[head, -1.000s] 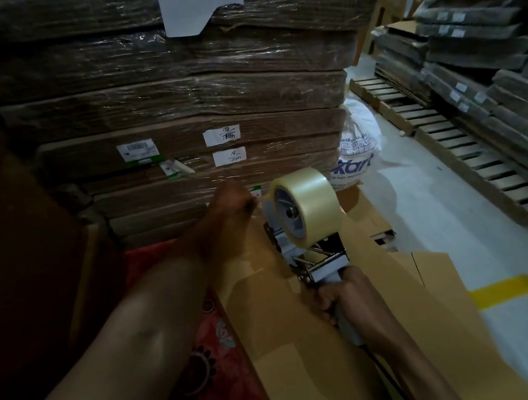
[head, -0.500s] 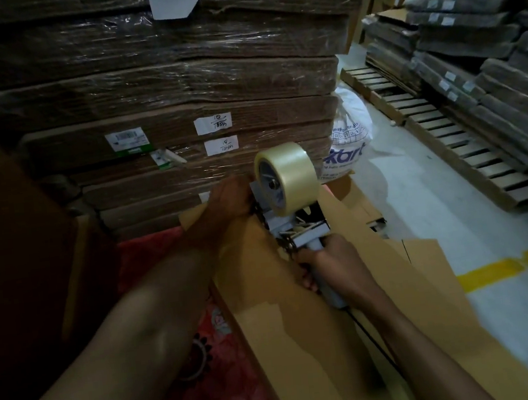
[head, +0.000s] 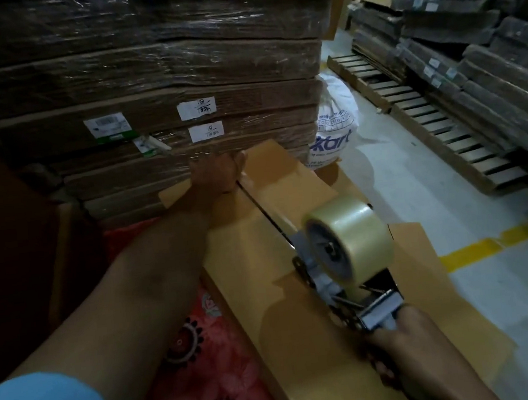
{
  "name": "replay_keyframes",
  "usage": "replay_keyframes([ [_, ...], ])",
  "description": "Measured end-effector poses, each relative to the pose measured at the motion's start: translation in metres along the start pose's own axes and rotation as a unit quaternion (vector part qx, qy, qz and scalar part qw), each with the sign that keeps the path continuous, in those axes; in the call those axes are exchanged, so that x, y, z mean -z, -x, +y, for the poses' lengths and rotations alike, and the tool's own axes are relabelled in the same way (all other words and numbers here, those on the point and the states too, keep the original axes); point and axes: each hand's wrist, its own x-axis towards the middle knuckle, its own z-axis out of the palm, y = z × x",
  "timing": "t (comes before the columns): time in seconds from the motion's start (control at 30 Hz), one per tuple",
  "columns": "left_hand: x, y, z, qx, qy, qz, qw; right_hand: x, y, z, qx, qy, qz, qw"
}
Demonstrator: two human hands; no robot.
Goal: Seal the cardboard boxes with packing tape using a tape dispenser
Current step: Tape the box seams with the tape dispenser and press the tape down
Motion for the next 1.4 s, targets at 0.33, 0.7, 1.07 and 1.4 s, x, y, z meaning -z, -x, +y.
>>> replay_keyframes([
  [0.33, 0.035, 0.068, 0.058, 0.073, 0.195, -0.315, 0.926, -0.015, -0.003, -0.006, 0.019, -0.035, 0.030, 0.999],
  [0.7, -0.008, -0.008, -0.024, 0.028, 0.093, -0.335, 0.937, -0.044, -0.079, -0.087, 0.185, 0.054, 0.043, 0.980],
  [1.07, -0.009, -0.009, -0.012, 0.096, 0.123, -0.319, 0.935, 0.011, -0.013, -0.007, 0.038, 0.103, 0.013, 0.994],
  [1.4, 0.078, 0.114, 0.071, 0.026, 0.159, -0.337, 0.927, 0.006, 0.004, -0.007, 0.101, 0.048, 0.049, 0.993],
])
